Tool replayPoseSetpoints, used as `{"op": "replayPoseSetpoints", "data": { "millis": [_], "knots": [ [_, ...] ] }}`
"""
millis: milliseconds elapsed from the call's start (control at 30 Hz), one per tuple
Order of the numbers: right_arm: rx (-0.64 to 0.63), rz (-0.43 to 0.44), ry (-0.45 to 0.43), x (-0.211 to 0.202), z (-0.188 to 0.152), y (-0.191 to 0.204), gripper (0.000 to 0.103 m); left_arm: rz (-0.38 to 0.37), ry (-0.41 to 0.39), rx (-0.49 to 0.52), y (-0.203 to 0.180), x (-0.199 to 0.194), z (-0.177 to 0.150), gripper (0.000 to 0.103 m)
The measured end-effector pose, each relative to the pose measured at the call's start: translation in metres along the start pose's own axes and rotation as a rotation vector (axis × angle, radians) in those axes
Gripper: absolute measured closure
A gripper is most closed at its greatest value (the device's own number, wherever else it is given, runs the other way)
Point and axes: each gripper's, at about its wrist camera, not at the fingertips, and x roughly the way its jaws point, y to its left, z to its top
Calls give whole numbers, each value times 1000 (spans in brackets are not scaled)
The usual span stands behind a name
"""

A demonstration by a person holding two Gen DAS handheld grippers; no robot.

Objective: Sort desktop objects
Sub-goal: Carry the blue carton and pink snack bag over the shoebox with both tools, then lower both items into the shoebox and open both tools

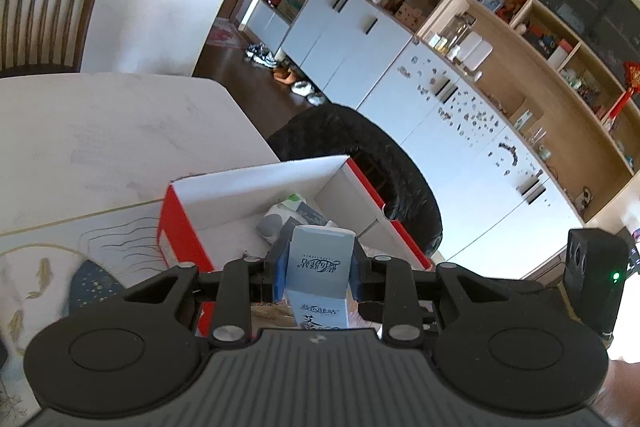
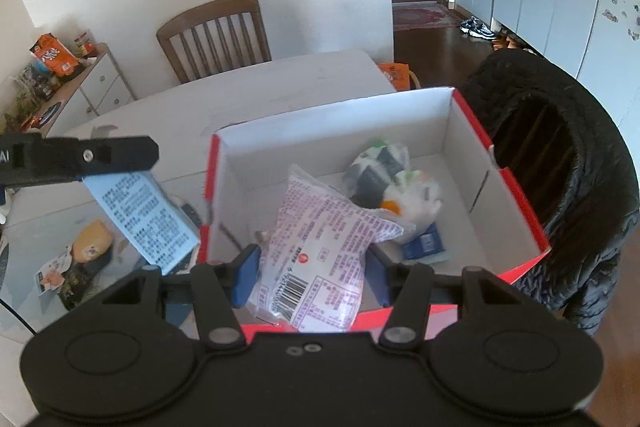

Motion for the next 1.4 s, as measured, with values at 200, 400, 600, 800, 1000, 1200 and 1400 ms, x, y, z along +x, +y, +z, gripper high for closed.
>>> {"op": "replayPoseSetpoints", "data": {
  "millis": [200, 400, 600, 800, 1000, 1200, 1400],
  "knots": [
    [-18, -31, 5, 10, 10, -18, 48, 39, 14, 31, -10, 24, 11, 75],
    [-43, -55, -12, 17, 20, -30, 49, 89, 17, 70, -16, 45, 22, 75],
    [-64, -63, 14, 32, 25, -36, 49, 152, 26, 109, -18, 67, 27, 75],
    [-104, -88, 58, 53, 19, -39, 49, 223, 52, 142, -11, 90, 31, 75],
    [-127, -84, 94, 70, 16, -46, 50, 285, 93, 184, -5, 111, 31, 75],
    [-159, -34, 140, 83, 13, -50, 50, 307, 135, 226, -4, 129, 29, 75],
    [-211, 21, 185, 91, 6, -48, 50, 327, 205, 247, -1, 149, 26, 75]
  ]
}}
